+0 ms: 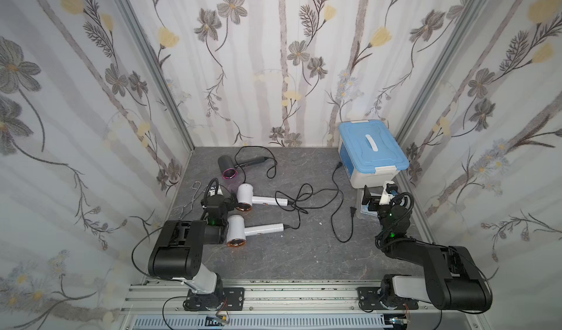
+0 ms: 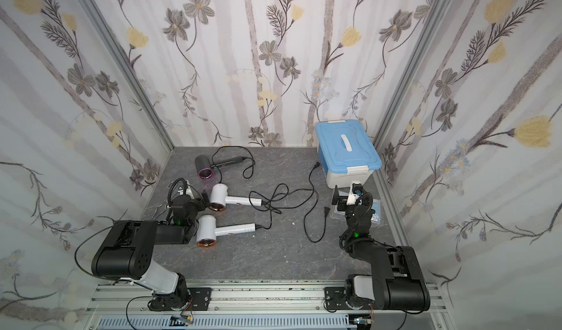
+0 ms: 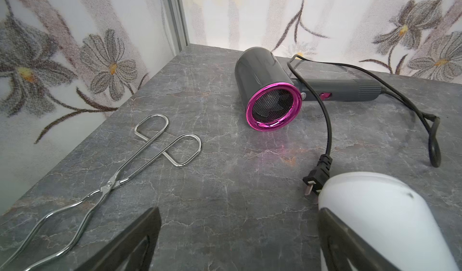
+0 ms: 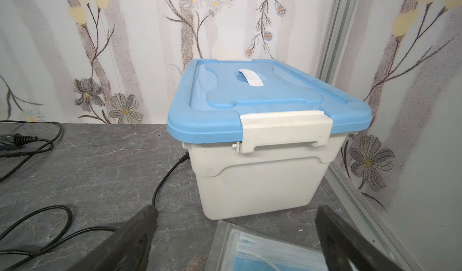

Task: Wrap the cord around the hair dryer
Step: Pick up the hair dryer from the center of the board.

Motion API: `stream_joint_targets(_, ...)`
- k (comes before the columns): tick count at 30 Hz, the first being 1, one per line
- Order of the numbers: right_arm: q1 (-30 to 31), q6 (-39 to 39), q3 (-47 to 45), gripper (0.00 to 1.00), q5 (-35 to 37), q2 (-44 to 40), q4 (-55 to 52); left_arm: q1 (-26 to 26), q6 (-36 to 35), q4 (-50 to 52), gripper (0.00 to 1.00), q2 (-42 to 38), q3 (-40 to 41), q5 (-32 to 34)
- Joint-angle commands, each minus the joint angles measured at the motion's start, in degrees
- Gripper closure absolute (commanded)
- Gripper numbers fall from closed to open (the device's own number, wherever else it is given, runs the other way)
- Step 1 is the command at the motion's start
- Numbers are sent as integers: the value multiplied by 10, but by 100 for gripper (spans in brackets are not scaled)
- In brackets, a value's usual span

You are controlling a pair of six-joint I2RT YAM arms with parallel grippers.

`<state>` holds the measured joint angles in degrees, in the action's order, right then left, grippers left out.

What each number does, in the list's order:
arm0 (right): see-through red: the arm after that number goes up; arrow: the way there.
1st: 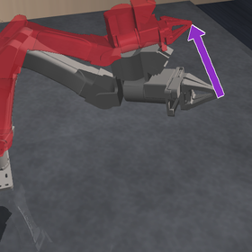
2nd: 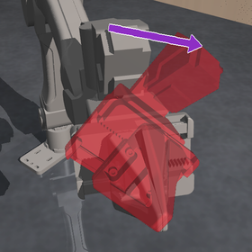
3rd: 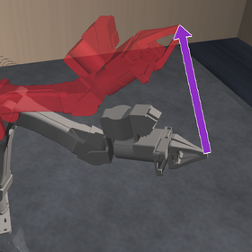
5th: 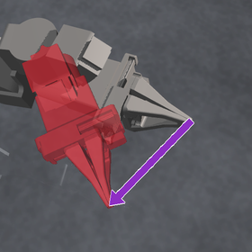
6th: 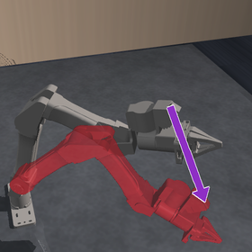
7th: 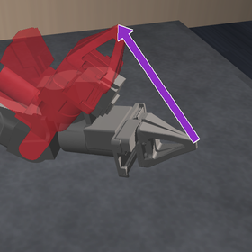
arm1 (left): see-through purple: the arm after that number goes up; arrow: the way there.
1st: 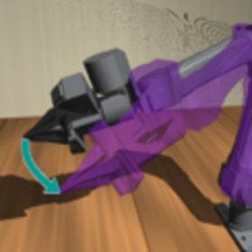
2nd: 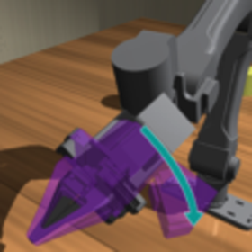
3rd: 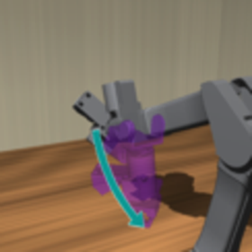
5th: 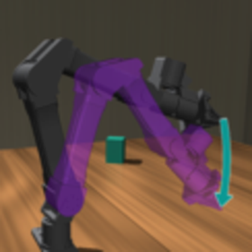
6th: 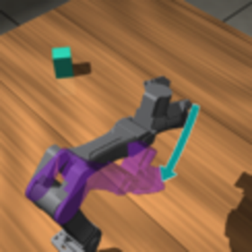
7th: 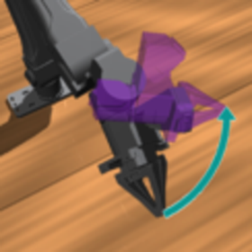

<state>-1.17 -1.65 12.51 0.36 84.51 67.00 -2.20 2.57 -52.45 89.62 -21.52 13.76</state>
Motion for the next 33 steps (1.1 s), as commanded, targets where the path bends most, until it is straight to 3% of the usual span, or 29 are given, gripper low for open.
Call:
stream_joint_targets(1,0,-5,3,0,-2,1,22,0,-2,-11,0,0,-1,0)
stream_joint_targets(24,-1,-13,10,0,11,-8,6,0,-2,-11,0,-4,-1,6)
stream_joint_targets(27,-2,-30,103,0,71,-61,-189,-1,12,97,0,-74,-26,40)
stream_joint_targets(30,4,-24,201,0,85,-89,-355,-1,27,230,0,-182,-66,81)
stream_joint_targets(33,10,-80,279,0,111,-111,-519,-1,53,445,0,-267,-160,113)
